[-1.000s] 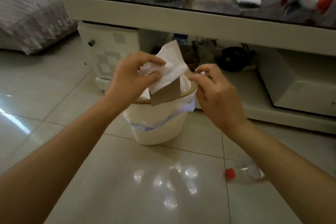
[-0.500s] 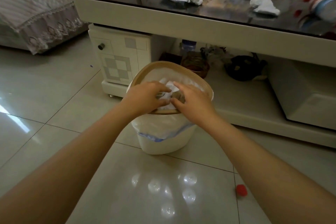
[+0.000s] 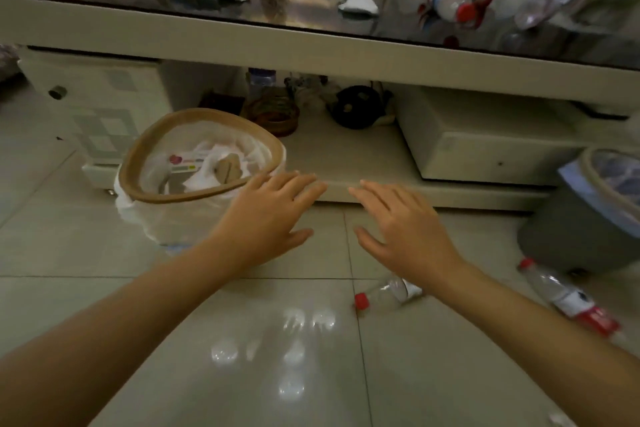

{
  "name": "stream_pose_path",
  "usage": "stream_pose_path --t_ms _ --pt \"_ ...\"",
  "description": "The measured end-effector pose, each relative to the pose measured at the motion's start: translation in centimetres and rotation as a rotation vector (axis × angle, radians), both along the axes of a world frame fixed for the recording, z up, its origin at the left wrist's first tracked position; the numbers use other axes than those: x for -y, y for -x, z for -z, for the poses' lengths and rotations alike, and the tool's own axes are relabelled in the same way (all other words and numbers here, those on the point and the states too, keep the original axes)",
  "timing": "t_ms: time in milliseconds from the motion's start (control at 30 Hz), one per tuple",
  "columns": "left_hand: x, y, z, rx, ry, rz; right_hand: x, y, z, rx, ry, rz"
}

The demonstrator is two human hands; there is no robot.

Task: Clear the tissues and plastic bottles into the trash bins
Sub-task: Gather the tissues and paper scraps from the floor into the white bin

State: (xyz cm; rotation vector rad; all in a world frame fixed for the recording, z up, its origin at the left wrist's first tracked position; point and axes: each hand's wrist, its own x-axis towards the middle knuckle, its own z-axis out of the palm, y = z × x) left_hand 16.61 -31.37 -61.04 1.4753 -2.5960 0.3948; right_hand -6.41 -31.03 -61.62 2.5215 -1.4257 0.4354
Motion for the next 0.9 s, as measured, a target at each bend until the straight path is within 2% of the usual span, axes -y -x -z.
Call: stream_pose_path --t_ms 433,633,900 --pt "-2.2 22.4 5.2 0.079 -0.195 0.382 -11.1 22.3 4.8 -0.139 -0.132 0.327" --pt "-3.6 30.1 7.7 0.195 -0.236 0.514 -14.9 29.7 7.2 -0.190 -0.231 0.430" --pt "-5.1 37.3 11.2 0.175 -0.363 0.537 -19.1 35.3 11.5 -0.165 -0.343 0.582"
